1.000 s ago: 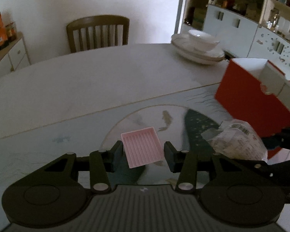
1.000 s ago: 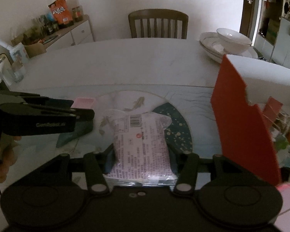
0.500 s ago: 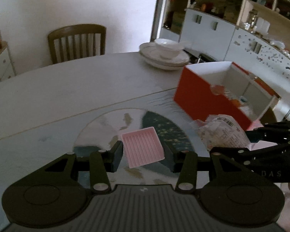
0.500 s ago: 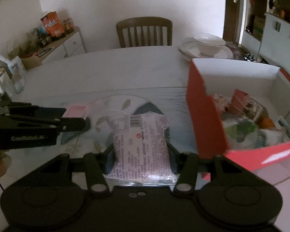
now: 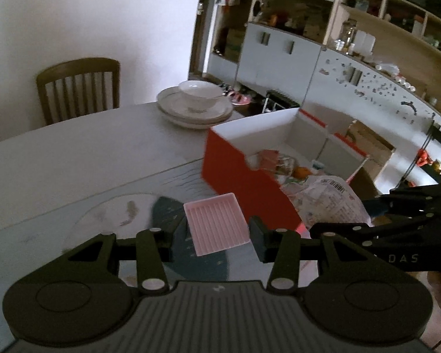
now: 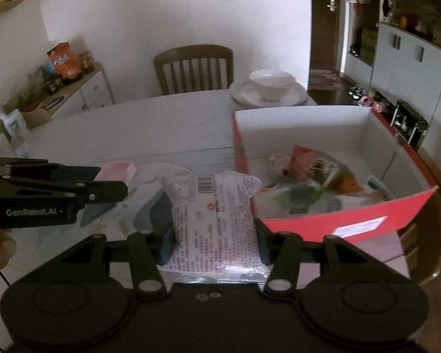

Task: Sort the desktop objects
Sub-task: 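Carry the pink dish and snack bag over the red box with both grippers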

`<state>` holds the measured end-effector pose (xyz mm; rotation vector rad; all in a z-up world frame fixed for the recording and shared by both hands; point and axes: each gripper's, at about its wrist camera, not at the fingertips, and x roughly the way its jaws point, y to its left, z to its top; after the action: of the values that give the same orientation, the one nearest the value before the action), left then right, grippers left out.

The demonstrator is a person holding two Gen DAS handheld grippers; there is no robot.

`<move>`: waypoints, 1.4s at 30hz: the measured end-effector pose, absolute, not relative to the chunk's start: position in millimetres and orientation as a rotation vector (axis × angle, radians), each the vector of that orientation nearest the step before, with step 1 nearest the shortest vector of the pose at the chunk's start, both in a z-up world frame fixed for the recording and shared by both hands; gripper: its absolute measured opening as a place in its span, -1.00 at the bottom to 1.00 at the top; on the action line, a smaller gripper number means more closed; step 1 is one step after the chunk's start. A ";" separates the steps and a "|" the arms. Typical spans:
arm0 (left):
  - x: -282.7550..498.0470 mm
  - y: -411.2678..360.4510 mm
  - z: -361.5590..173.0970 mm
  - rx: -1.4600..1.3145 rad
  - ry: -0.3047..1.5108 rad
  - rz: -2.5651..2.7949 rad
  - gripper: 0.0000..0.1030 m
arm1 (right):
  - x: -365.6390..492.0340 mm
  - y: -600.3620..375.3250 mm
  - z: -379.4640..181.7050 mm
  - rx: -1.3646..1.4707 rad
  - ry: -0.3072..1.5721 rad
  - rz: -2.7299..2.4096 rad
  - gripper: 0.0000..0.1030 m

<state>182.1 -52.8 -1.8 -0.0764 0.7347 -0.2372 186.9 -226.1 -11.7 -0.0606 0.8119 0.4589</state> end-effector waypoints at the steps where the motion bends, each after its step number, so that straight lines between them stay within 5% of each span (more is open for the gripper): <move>1: 183.9 -57.5 -0.4 -0.076 0.735 -0.243 -0.12 | 187.6 -231.6 -10.0 -0.060 0.811 0.454 0.02; 42: 316.0 -227.2 -23.2 0.069 0.799 -0.364 -0.12 | 335.3 -375.6 -31.6 -0.083 0.840 0.400 0.02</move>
<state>316.0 -227.2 -23.2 0.0694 0.7987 -0.3643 335.3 -375.6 -31.6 -0.0835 0.8398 0.3997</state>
